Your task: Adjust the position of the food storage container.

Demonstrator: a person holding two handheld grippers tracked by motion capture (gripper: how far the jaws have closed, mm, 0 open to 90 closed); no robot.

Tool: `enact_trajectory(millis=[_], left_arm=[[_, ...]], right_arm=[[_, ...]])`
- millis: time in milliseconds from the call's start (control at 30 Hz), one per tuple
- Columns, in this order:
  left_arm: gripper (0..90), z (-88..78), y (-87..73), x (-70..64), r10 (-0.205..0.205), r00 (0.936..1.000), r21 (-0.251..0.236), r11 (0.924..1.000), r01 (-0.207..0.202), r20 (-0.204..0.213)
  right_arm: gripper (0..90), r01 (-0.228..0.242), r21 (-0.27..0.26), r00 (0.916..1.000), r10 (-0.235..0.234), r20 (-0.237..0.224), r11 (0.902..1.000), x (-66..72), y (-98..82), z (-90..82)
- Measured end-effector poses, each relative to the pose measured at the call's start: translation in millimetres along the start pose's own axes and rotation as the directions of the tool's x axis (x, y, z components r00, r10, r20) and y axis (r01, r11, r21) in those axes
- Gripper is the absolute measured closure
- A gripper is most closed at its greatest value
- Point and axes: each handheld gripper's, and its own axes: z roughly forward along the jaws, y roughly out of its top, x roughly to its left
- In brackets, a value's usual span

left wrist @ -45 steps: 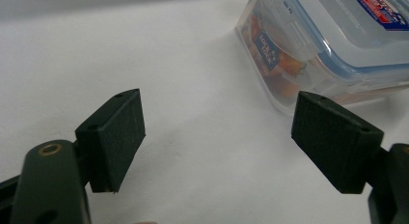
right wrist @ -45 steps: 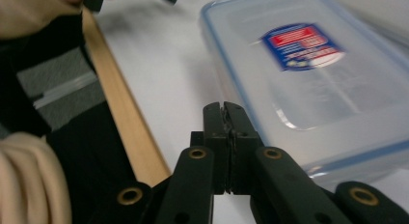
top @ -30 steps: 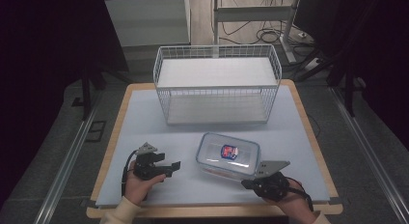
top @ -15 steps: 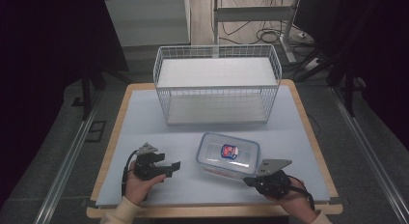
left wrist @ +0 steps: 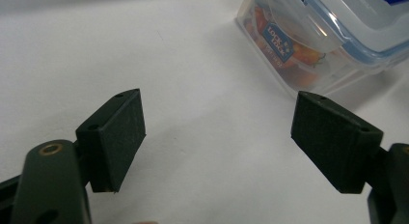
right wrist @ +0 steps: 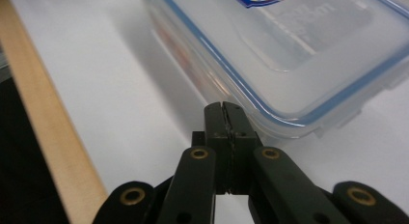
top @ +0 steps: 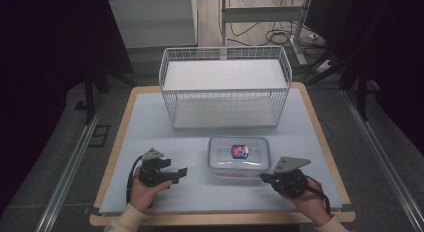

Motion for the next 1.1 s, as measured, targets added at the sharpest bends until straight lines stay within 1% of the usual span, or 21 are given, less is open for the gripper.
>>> enact_trajectory(millis=[167,333,367,400,467,500,533,600,633,667,700,733,767,800,867,900,1000,1033,1100], left_arm=[[19.1,0.2,-0.1,0.0,-0.001,1.0000,0.000,1.0000,0.001,-0.002],[19.1,0.0,-0.1,0.4,-0.003,1.0000,0.002,1.0000,0.003,-0.002],[19.1,0.0,-0.1,0.5,-0.005,1.0000,-0.001,1.0000,0.005,0.000],[19.0,-0.3,-0.1,0.6,-0.008,1.0000,-0.003,1.0000,0.008,0.000],[19.0,-1.0,0.4,0.4,-0.011,0.9999,-0.007,0.9999,0.011,0.000],[19.0,-1.7,1.6,0.0,-0.010,0.9999,-0.009,0.9999,0.010,-0.001],[19.0,-2.5,2.8,-0.7,-0.013,0.9999,-0.016,0.9998,0.013,-0.001],[19.0,-4.9,5.7,-2.2,-0.013,0.9999,-0.026,0.9996,0.013,0.000],[19.0,-4.9,5.7,-2.2,-0.013,0.9999,-0.026,0.9996,0.013,0.000],[19.0,-5.7,6.5,-3.0,-0.014,0.9999,-0.032,0.9994,0.014,0.000],[19.0,-6.3,7.0,-3.4,-0.013,0.9999,-0.035,0.9993,0.013,0.000],[19.0,-6.6,7.1,-3.6,-0.012,0.9999,-0.036,0.9993,0.012,0.000],[18.9,-6.9,6.8,-3.5,-0.013,0.9999,-0.036,0.9993,0.013,0.000],[19.0,-6.9,6.6,-3.3,-0.014,0.9999,-0.036,0.9993,0.014,0.001],[18.9,-7.0,6.5,-2.0,-0.014,0.9999,-0.036,0.9993,0.014,0.002],[18.9,-6.8,6.4,-1.6,-0.014,0.9999,-0.035,0.9993,0.014,0.003],[18.9,-4.9,5.9,-1.0,-0.012,0.9999,-0.028,0.9995,0.012,0.002],[18.9,-4.5,5.8,-0.9,-0.011,0.9999,-0.026,0.9996,0.011,0.001],[18.9,-4.2,5.7,-1.2,-0.013,0.9999,-0.024,0.9996,0.013,0.001]], right_arm=[[90.0,-0.018,-0.010,0.9995,0.018,0.024,0.9998,-8.3,0.9,2.6],[90.0,-0.031,-0.012,0.9994,0.031,0.013,0.9995,-10.1,0.1,3.1],[90.0,-0.035,-0.019,0.9994,0.035,0.002,0.9992,-10.0,0.0,2.1],[90.0,-0.046,-0.047,0.9987,0.045,-0.023,0.9978,-9.7,1.0,-2.3],[90.0,-0.049,-0.077,0.9986,0.047,-0.022,0.9958,-10.9,2.8,-9.2],[90.0,-0.055,-0.090,0.9984,0.053,-0.016,0.9944,-12.3,3.6,-11.9],[90.0,-0.069,-0.106,0.9976,0.069,-0.005,0.9920,-16.9,5.3,-17.1],[90.0,-0.101,-0.140,0.9944,0.105,0.018,0.9850,-29.0,9.6,-24.6],[90.0,-0.126,-0.152,0.9911,0.131,0.023,0.9803,-36.2,12.4,-27.5],[90.0,-0.126,-0.152,0.9911,0.131,0.023,0.9803,-36.2,12.4,-27.5],[90.0,-0.157,-0.158,0.9845,0.167,0.054,0.9750,-49.9,17.9,-30.8],[90.0,-0.157,-0.158,0.9845,0.167,0.054,0.9750,-49.9,17.9,-30.8],[90.0,-0.181,-0.154,0.9786,0.193,0.071,0.9714,-60.8,22.3,-30.4],[90.0,-0.193,-0.154,0.9756,0.206,0.076,0.9691,-64.8,23.7,-29.1],[90.0,-0.210,-0.157,0.9711,0.224,0.082,0.9652,-70.4,23.8,-26.2],[90.0,-0.223,-0.161,0.9676,0.238,0.083,0.9615,-73.0,21.6,-23.9],[90.0,-0.244,-0.129,0.9624,0.256,0.090,0.9612,-77.4,12.4,-18.9],[90.0,-0.257,-0.121,0.9592,0.268,0.089,0.9588,-79.0,9.5,-17.9],[90.0,-0.269,-0.108,0.9565,0.278,0.087,0.9571,-81.7,6.0,-16.4]])
